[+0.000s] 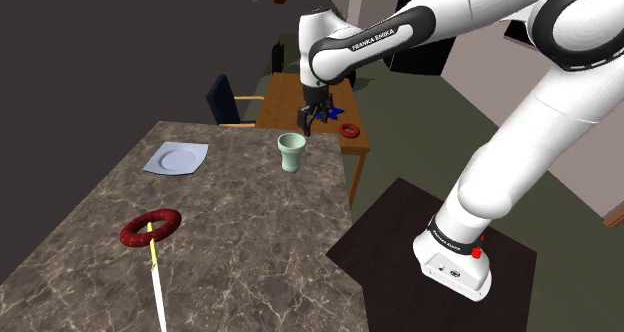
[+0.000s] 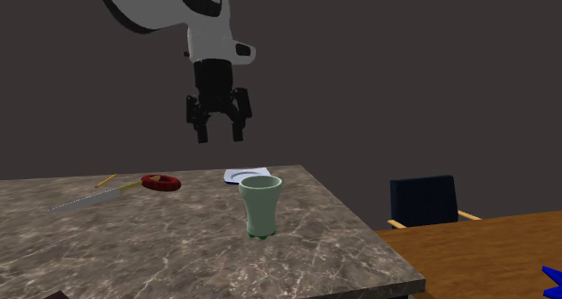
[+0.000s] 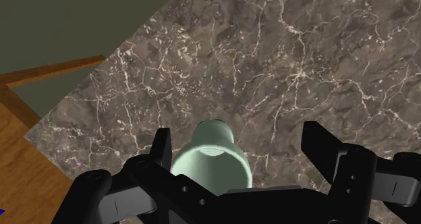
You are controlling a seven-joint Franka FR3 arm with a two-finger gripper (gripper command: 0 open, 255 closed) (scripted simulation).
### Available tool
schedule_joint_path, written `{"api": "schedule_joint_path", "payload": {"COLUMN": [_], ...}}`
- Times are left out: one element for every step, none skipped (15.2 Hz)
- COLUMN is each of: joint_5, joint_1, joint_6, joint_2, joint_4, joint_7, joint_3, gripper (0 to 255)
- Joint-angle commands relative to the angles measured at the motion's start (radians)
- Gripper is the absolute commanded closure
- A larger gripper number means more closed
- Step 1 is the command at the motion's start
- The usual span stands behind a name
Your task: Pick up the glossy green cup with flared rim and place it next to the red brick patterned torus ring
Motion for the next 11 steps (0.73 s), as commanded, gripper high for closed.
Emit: {"api": "schedule_joint_path", "payload": {"joint_5": [-0.025,-0.039,-0.053,-0.068,-0.082,-0.097,-0.111,-0.125,-0.138,-0.151,-0.163], "joint_1": [0.005,0.006,0.008,0.010,0.014,0.018,0.022,0.028,0.033,0.039,0.046], "joint_6": [0.025,0.036,0.046,0.054,0.061,0.067,0.071,0.074,0.076,0.076,0.076], "joint_2": [0.082,0.123,0.165,0.206,0.247,0.288,0.329,0.371,0.412,0.453,0.495], "joint_4": [0.047,0.072,0.098,0.125,0.154,0.184,0.215,0.248,0.282,0.317,0.354], "joint_7": [0.028,0.038,0.049,0.059,0.069,0.078,0.088,0.096,0.104,0.111,0.117], "joint_3": [0.013,0.016,0.018,0.020,0.021,0.021,0.020,0.018,0.016,0.014,0.011], "gripper": [0,0,0,0,0,0,0,0,0,0,0]}}
